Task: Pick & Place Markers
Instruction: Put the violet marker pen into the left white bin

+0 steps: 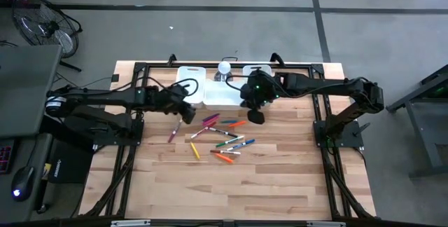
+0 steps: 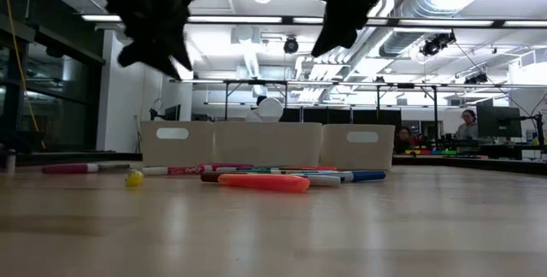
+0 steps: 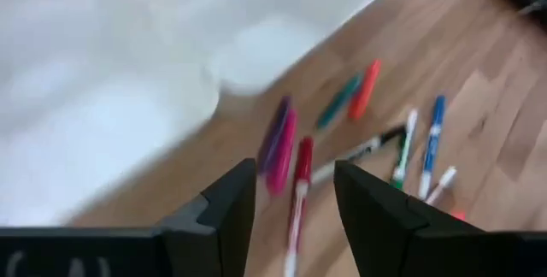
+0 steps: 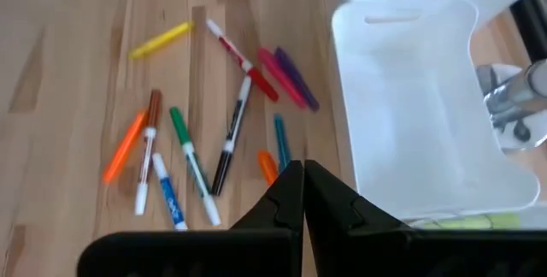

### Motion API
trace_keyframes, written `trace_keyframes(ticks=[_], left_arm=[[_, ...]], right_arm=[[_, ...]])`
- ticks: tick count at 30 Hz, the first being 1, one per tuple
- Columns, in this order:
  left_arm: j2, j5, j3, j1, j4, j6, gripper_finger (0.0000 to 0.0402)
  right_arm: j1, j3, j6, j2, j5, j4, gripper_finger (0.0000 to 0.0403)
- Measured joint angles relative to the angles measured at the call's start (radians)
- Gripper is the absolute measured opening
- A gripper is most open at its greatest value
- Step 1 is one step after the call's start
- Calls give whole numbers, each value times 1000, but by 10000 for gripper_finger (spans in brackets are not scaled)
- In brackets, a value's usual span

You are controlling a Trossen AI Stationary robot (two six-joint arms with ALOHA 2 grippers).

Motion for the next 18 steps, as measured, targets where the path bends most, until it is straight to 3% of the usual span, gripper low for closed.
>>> trace_keyframes(ticks=[7,13,18], left_arm=[[66,69,-3,-8,-143,-215,159],[189,159,-1,-9,-143,-255,159],[329,174,26,-9,-145,-257,159]], right_arm=[[5,0,11,0,0,-5,0],[5,0,20,0,0,-9,0],[5,0,28,0,-1,-33,0]])
